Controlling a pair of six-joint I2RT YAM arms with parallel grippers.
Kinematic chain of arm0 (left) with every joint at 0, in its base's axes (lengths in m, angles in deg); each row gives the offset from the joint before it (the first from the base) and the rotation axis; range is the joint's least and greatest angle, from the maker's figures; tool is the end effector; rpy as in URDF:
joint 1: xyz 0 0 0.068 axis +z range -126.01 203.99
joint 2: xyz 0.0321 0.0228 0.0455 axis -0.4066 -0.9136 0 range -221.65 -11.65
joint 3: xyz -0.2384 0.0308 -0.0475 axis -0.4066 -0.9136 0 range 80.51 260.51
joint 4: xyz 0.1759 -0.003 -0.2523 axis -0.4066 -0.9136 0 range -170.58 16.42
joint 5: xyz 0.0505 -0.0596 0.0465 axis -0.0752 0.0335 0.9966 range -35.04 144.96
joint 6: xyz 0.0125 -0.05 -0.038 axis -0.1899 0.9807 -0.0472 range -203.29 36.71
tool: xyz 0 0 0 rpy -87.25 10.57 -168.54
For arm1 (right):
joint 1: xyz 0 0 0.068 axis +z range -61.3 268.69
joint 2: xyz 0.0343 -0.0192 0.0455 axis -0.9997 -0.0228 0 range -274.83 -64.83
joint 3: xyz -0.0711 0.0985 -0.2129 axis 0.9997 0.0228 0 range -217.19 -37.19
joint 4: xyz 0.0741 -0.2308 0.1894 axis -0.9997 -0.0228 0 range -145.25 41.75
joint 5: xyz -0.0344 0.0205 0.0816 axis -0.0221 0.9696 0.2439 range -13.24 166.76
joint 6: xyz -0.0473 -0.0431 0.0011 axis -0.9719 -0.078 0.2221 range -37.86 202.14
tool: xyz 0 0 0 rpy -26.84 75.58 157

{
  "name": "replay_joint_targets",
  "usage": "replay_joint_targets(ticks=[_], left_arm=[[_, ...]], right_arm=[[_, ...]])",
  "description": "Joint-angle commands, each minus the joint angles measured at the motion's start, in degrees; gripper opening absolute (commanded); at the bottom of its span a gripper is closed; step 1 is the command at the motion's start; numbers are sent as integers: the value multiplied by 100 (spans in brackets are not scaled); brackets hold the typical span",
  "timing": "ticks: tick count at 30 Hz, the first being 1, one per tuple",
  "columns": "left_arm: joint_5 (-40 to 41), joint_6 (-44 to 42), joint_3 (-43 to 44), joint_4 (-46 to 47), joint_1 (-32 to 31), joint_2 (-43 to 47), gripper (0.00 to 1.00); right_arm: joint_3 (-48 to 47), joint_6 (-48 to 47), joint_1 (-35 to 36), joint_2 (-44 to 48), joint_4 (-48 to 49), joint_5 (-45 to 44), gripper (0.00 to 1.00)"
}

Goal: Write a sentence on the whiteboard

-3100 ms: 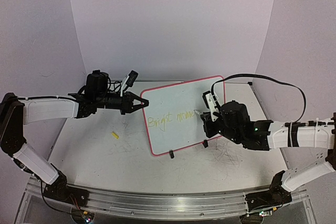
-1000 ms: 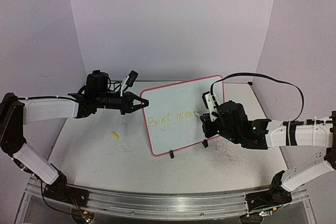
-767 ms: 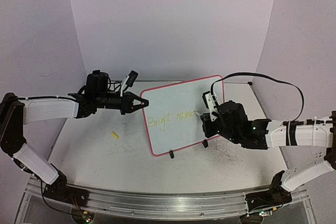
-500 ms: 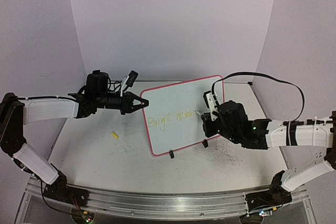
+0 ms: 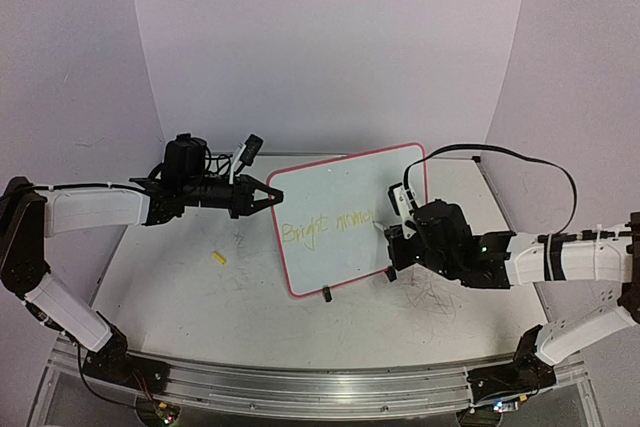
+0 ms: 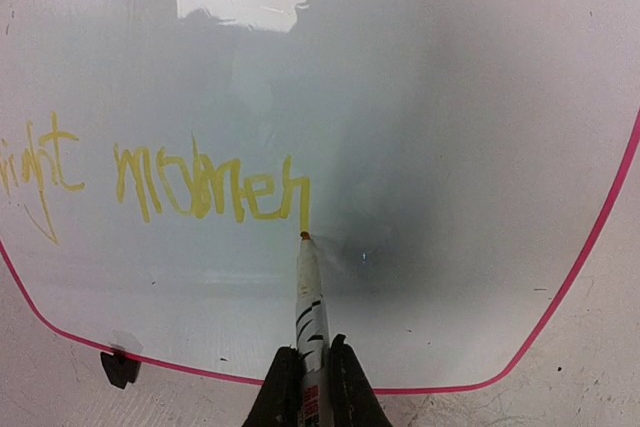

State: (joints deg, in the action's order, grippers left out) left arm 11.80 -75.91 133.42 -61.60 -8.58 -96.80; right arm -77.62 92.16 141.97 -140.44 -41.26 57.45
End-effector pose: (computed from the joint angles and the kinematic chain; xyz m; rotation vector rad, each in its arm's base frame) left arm 0.3053 -0.2353 0.2038 0.9416 1.7705 -1.1787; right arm 0.2181 0.2648 0.1642 -0.5587 1.9728 0.3452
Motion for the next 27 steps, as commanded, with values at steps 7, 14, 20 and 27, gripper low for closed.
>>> replay_joint_targets(ticks=[7, 14, 20, 27], left_arm=[[349, -729, -1, -397, -64, -82, 0], [307, -729, 15, -398, -64, -98, 0], [307, -729, 17, -396, -64, -93, 0], [299, -729, 12, -397, -65, -90, 0]], right_arm=[[-219, -41, -69, 614, -28, -90, 0], [-308, -151, -136, 575, 66, -47, 0], [-471, -314, -146, 350, 221, 42, 0], [-472, -328, -199, 214, 354, -67, 0]])
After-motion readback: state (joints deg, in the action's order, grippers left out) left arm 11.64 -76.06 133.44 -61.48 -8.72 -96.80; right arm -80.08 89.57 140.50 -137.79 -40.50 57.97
